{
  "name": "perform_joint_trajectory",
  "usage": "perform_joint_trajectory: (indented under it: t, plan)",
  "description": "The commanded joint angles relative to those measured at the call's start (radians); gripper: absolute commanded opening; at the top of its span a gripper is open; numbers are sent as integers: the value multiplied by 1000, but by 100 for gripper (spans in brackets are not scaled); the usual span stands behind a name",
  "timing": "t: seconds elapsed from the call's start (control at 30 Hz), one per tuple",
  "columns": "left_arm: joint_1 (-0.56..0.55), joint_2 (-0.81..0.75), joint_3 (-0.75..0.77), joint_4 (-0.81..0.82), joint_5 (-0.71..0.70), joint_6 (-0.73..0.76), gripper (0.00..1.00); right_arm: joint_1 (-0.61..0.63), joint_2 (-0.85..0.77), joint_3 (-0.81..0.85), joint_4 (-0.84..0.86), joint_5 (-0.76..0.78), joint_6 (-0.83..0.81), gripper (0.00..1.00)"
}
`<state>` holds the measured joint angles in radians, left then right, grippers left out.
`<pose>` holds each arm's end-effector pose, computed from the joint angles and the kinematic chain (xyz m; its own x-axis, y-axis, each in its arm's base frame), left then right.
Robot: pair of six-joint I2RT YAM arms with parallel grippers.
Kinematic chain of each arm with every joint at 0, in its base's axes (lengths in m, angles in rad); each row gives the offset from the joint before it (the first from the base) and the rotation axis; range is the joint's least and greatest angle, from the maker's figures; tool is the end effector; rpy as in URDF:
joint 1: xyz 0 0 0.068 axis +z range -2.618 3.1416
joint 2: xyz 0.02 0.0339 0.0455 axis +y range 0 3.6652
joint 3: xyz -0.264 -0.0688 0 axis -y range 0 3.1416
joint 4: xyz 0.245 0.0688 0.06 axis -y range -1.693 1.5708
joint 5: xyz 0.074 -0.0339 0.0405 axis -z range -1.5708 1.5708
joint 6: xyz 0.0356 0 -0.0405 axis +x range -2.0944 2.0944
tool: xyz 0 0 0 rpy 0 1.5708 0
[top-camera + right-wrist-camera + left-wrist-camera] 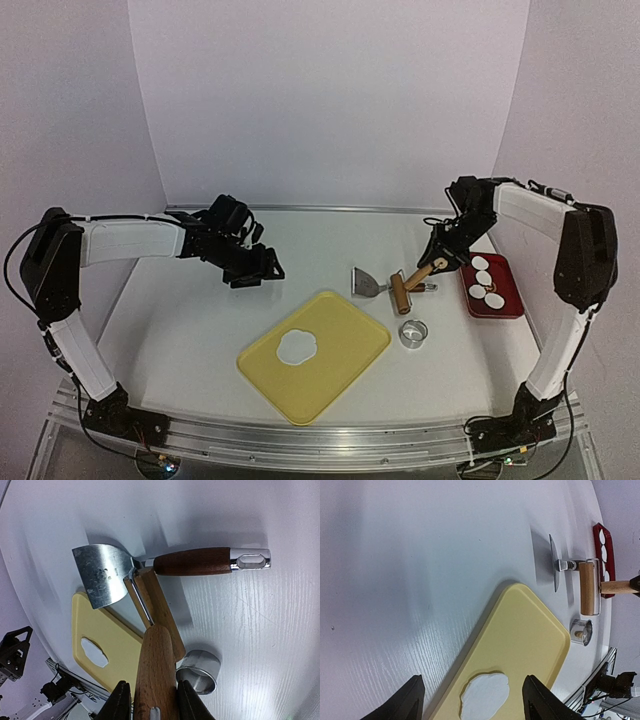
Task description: Roll out the dumpling wrappers from the dough
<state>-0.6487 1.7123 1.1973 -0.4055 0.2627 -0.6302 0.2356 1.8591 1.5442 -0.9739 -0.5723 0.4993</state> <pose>0.2858 -0.2283 0.2201 -0.9301 -0.0090 -0.3673 0.1988 0.8283 -0.5238 0.3606 0.1064 0.2479 -0.9841 0.1777 0.0048 0.1463 0.7941 0.5899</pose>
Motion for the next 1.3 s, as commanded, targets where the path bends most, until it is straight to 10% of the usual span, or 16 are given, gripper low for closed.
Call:
perform_joint_trajectory:
  t: [0.0,0.3,0.93,1.27]
  plan:
    - [3,-12,40,27,-25,-39,68,-16,67,46,-42,-41,-105,0]
    - [3,48,112,-4,-14,-22,68,-16,188,54,-32,-119,-261,5]
    - [3,70,144,-26,-39,-19,69,-16,-8,-155,109,347,-278,79]
    - [3,51,129,-28,-38,-11,69,-14,-163,-284,113,294,-259,77]
